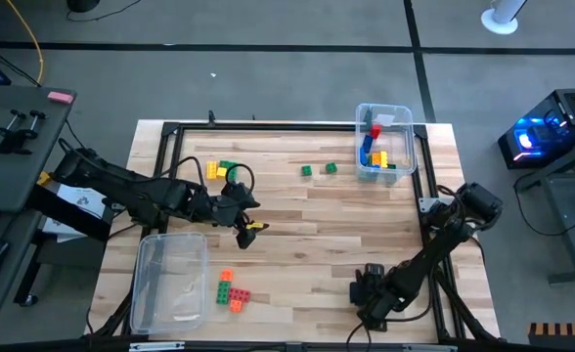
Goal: Sort blocks by size
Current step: Put the bottom right small orange game piece into the left transparent bin
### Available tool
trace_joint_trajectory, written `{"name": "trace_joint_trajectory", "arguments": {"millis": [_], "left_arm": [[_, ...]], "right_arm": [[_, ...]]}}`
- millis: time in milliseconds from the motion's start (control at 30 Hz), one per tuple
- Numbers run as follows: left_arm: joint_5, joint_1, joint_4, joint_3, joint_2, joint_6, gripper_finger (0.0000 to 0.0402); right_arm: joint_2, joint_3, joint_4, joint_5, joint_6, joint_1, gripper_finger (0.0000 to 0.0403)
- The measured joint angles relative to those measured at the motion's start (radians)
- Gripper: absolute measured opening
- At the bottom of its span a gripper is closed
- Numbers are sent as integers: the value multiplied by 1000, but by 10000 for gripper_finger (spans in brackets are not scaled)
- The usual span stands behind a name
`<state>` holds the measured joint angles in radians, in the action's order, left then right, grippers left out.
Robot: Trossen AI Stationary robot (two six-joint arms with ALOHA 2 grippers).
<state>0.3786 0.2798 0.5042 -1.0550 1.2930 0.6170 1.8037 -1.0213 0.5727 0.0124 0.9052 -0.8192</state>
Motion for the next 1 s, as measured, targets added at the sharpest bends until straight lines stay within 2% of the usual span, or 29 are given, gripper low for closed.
{"name": "trace_joint_trajectory", "arguments": {"millis": [200, 300, 400, 500, 533, 667, 800, 900, 1000], "left_arm": [[4, 0, 0, 0, 0, -6, 321], [4, -1, -1, 0, 0, -27, 321], [-12, -15, 7, -30, -11, -40, 321], [-12, -39, -8, -103, -51, -129, 321], [-2, -48, -8, -130, -65, -168, 321], [45, -84, -6, -226, -121, -311, 321], [85, -111, -13, -287, -191, -367, 321], [87, -117, -8, -290, -235, -361, 321], [73, -116, -17, -290, -279, -334, 321]], "right_arm": [[9, -10, 53, -1, 6, 0, 318], [12, -32, 105, -10, -17, 0, 296], [16, -67, 178, -16, -21, 0, 231], [16, -123, 284, -15, -37, 3, 137], [13, -147, 320, -8, -61, 7, 121], [-14, -254, 491, 73, -179, 61, 128], [-63, -361, 597, 239, -231, 157, 128], [-88, -437, 580, 355, -282, 243, 128], [-91, -489, 459, 404, -409, 327, 128]]}}
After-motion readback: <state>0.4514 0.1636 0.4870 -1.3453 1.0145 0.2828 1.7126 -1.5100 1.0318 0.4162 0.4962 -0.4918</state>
